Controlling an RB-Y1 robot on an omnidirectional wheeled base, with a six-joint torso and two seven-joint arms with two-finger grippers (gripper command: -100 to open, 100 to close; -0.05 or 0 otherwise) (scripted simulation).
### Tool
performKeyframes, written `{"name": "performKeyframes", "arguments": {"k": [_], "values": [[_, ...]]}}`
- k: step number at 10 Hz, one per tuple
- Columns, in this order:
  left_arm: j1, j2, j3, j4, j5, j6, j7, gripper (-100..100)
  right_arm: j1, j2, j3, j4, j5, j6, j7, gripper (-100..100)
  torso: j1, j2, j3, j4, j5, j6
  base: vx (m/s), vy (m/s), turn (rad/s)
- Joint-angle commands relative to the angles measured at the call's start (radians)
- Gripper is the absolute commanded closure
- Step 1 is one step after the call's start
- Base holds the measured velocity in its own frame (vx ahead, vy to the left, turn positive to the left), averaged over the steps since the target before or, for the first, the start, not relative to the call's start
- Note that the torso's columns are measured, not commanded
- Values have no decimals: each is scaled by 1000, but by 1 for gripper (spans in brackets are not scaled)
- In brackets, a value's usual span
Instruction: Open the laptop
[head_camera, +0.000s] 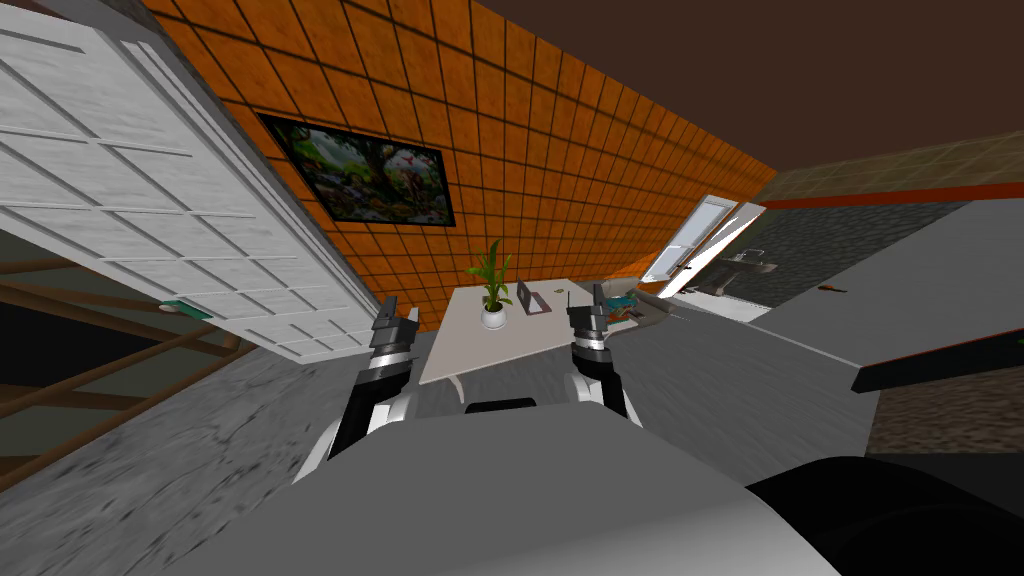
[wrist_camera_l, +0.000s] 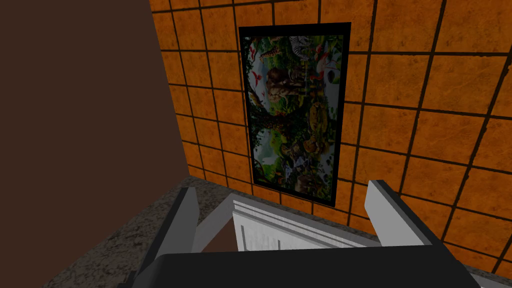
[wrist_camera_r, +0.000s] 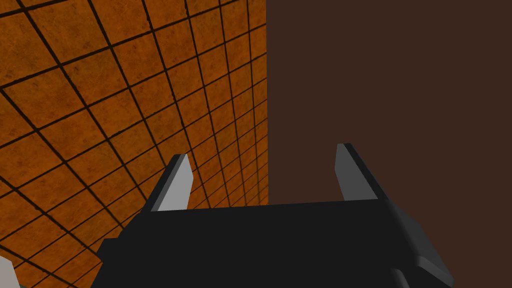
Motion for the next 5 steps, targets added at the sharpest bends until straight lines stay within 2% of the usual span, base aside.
{"name": "performKeyframes", "arguments": {"k": [1, 5], "values": [[0, 0, 0, 0, 0, 0, 0, 0, 0, 0, 0, 0, 0, 0, 0, 0, 0, 40, -82, 41, 0, 0, 0, 0, 0], [0, 0, 0, 0, 0, 0, 0, 0, 0, 0, 0, 0, 0, 0, 0, 0, 0, 322, -644, 322, 0, 0, 0, 0, 0]]}}
